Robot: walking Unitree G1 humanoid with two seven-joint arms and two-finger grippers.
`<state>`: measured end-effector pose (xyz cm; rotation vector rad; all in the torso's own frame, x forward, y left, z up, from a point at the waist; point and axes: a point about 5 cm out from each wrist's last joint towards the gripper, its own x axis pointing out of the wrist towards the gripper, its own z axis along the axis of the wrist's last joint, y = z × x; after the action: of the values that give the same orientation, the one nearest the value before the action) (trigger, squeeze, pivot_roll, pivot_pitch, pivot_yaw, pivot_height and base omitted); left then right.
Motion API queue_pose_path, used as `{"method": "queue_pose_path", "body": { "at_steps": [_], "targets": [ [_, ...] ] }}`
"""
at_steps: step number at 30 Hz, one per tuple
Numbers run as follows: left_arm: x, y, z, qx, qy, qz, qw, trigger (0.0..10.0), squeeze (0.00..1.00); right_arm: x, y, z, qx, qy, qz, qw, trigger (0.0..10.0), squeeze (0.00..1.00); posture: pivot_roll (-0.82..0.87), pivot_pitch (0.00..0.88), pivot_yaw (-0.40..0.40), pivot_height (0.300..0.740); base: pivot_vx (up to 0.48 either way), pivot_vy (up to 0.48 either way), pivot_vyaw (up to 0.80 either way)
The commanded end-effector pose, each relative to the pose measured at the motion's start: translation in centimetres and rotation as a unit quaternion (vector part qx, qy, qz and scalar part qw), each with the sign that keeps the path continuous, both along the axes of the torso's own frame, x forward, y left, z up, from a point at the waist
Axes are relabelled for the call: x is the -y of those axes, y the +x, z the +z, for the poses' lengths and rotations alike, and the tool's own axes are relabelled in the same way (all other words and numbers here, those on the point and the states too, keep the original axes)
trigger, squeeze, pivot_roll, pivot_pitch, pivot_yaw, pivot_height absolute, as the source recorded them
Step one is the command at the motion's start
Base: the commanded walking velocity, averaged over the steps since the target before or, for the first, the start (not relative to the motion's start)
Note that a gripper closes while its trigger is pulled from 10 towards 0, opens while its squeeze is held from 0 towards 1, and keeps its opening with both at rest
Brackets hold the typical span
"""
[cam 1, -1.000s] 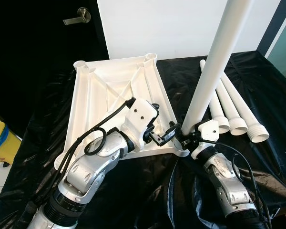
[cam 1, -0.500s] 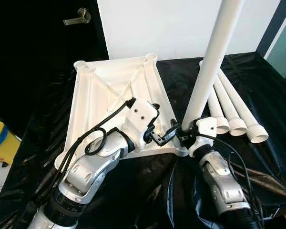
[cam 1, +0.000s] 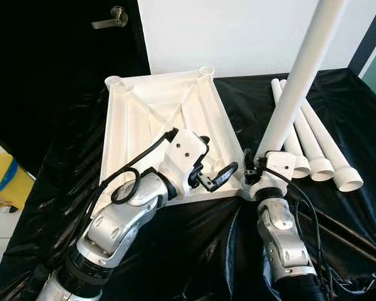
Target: Building children table
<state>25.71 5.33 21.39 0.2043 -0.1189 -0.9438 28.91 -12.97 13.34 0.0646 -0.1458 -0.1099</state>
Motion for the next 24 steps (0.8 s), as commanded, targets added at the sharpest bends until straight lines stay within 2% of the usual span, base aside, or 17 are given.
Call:
{"method": "queue_pose_path", "body": {
  "at_steps": [1,5,6,12,14,17,18,19,21,22,23,24],
  "targets": [
    [0.1,-0.2,0.1,0.003,0.010,-0.029,1.000,10.0,0.00,0.3,-0.4,-2.5,-0.061,0.019,-0.019,0.998,10.0,0.00,-0.04,0.085,0.049,0.740,0.000,0.000,0.00],
    [0.1,-0.1,0.2,0.004,0.008,-0.027,1.000,10.0,0.00,0.2,-0.2,-1.8,-0.037,0.019,0.008,0.999,10.0,0.00,-0.05,0.083,0.047,0.740,0.000,0.000,0.00],
    [0.0,-0.1,0.2,0.005,0.007,-0.025,1.000,10.0,0.00,0.4,-0.1,-1.0,-0.009,0.020,0.035,0.999,10.0,1.00,-0.05,0.080,0.046,0.740,0.000,0.000,0.00],
    [0.0,0.0,0.2,0.006,0.007,-0.024,1.000,10.0,0.00,1.3,0.3,0.0,0.018,0.011,0.073,0.997,10.0,1.00,-0.05,0.078,0.043,0.740,0.000,0.000,0.00],
    [0.1,0.0,0.2,0.006,0.006,-0.024,1.000,10.0,0.00,2.0,0.7,0.7,0.032,-0.003,0.109,0.994,10.0,1.00,-0.05,0.077,0.043,0.740,0.000,0.000,0.00],
    [0.1,0.0,0.2,0.006,0.006,-0.024,1.000,10.0,0.00,2.2,0.8,0.9,0.036,-0.007,0.120,0.992,10.0,1.00,-0.05,0.077,0.043,0.740,0.000,0.000,0.00],
    [0.1,0.0,0.2,0.006,0.005,-0.024,1.000,10.0,0.00,2.4,0.9,1.3,0.040,-0.021,0.150,0.988,10.0,0.00,-0.05,0.077,0.043,0.740,0.000,0.000,0.00],
    [0.1,0.0,0.2,0.006,0.005,-0.024,1.000,10.0,0.00,2.4,0.9,1.3,0.040,-0.021,0.150,0.988,10.0,0.00,-0.05,0.077,0.043,0.740,0.000,0.000,0.00],
    [0.1,0.1,0.2,0.007,0.005,-0.025,1.000,10.0,0.00,2.7,1.4,1.8,0.037,-0.054,0.227,0.972,10.0,0.00,-0.06,0.072,0.044,0.740,0.000,0.000,0.00],
    [0.1,0.1,0.2,0.007,0.005,-0.025,1.000,10.0,0.00,2.7,1.4,1.8,0.037,-0.054,0.227,0.972,10.0,0.00,-0.06,0.072,0.044,0.740,0.000,0.000,0.00],
    [0.1,0.2,0.3,0.008,0.005,-0.025,1.000,10.0,0.00,2.9,1.7,1.7,0.022,-0.079,0.282,0.956,10.0,0.00,-0.06,0.069,0.046,0.740,0.000,0.000,0.00],
    [0.1,0.2,0.3,0.008,0.005,-0.025,1.000,10.0,0.00,2.9,1.7,1.7,0.022,-0.079,0.282,0.956,10.0,0.00,-0.06,0.069,0.046,0.740,0.000,0.000,0.00]
  ]
}}
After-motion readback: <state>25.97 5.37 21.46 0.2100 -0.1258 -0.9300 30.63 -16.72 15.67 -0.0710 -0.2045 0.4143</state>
